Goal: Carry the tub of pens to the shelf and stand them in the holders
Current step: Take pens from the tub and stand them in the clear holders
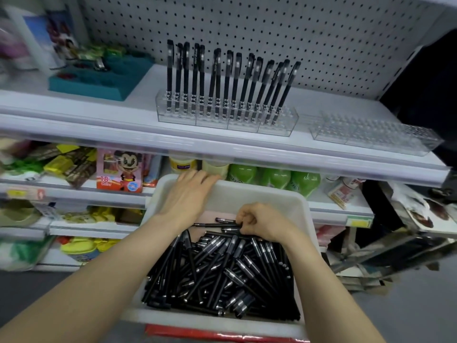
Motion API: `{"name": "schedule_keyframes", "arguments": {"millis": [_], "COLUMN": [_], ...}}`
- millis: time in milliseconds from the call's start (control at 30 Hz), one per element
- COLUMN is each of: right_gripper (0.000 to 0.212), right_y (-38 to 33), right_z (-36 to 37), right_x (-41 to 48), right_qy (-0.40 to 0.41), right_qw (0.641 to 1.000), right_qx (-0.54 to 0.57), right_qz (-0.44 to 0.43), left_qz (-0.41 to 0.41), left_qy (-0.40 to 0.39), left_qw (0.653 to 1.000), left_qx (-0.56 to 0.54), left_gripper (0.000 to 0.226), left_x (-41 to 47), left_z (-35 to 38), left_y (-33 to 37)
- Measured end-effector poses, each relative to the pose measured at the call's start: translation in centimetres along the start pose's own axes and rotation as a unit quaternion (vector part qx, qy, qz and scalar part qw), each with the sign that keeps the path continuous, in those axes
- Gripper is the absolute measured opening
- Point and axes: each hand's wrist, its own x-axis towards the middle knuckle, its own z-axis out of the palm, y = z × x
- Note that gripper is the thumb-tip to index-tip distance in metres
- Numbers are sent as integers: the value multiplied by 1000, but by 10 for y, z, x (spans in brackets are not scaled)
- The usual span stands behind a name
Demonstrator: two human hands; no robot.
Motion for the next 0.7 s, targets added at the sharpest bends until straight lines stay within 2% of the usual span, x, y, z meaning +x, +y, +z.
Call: {"name": "schedule_keyframes", "arguments": {"millis": [133, 233, 367, 567, 700], "right_gripper": [13, 14, 25, 11, 8], "right_y": [-3, -6, -6, -6, -7], "right_z": [0, 0, 0, 3, -9], "right_x": [0, -1, -4, -3, -8], "right_qy": [-34, -56, -79, 10, 87], "right_qw": [998, 995, 991, 994, 995], "right_qx": [-54, -78, -111, -111, -23], "right_qz": [2, 6, -3, 5, -35], "left_qz": [16, 30, 26, 23, 58], "left_qy": [35, 47, 39, 28, 51], "left_qw": [999, 998, 999, 999, 995], "left_qx": [-21, -19, -18, -28, -63], "left_gripper": [37, 36, 37, 39, 36], "left_x": [-2, -2, -3, -3, -5], "left_z": [-4, -6, -9, -9, -21], "left_y": [3, 4, 4, 4, 11]}}
